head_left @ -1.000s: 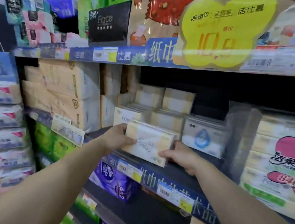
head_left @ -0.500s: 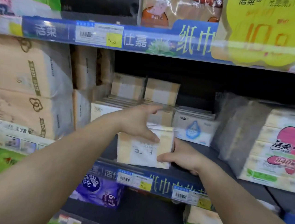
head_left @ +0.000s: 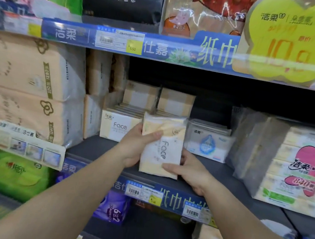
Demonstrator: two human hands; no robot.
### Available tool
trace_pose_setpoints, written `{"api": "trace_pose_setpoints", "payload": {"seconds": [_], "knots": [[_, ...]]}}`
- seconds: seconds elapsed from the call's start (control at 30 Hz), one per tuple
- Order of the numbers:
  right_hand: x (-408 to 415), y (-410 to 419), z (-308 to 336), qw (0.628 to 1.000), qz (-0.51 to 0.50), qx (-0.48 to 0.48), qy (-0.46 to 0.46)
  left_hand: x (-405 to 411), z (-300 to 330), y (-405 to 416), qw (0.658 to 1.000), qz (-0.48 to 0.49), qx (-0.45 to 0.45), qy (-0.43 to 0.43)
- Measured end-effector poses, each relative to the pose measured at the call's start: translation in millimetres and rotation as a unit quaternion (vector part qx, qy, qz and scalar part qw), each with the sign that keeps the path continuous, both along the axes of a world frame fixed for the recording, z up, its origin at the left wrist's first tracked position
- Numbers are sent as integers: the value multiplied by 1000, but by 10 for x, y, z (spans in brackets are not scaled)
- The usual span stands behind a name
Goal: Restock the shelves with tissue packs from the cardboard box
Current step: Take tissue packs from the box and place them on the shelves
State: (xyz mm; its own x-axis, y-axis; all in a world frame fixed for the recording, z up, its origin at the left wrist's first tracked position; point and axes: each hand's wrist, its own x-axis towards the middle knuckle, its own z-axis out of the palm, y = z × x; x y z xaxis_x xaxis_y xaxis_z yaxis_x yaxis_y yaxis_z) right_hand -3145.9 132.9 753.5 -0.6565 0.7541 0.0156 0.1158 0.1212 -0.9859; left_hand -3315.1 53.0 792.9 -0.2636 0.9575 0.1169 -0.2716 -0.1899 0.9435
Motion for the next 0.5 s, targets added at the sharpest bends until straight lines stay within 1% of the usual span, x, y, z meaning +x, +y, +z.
{"api": "trace_pose_setpoints", "payload": {"seconds": [0.07, 0.1, 0.17, 0.2, 0.27, 0.33, 0.37, 0.43, 0.5], "knots": [[-22, 28, 12, 999, -26, 18, 9, -56, -111, -51, 999, 1, 13, -46], [-23, 52, 46, 999, -39, 25, 20, -141, -121, -65, 998, 16, 21, -65], [-16, 81, 163, 997, -53, 48, 35, -347, -74, -106, 995, 56, 31, -74], [-17, 93, 220, 996, -53, 64, 38, -451, -41, -135, 996, 71, 30, -51], [-33, 103, 315, 994, -40, 86, 46, -608, -7, -187, 996, 73, 16, 42], [-65, 71, 368, 993, -22, 103, 51, -673, -13, -236, 987, 46, -19, 153], [-89, 63, 369, 992, -15, 115, 48, -673, -28, -250, 981, 30, -38, 188], [-136, 26, 355, 992, -16, 111, 52, -644, -72, -257, 978, 12, -64, 199], [-161, 17, 311, 994, -25, 79, 67, -625, -121, -237, 984, 14, -65, 168]]}}
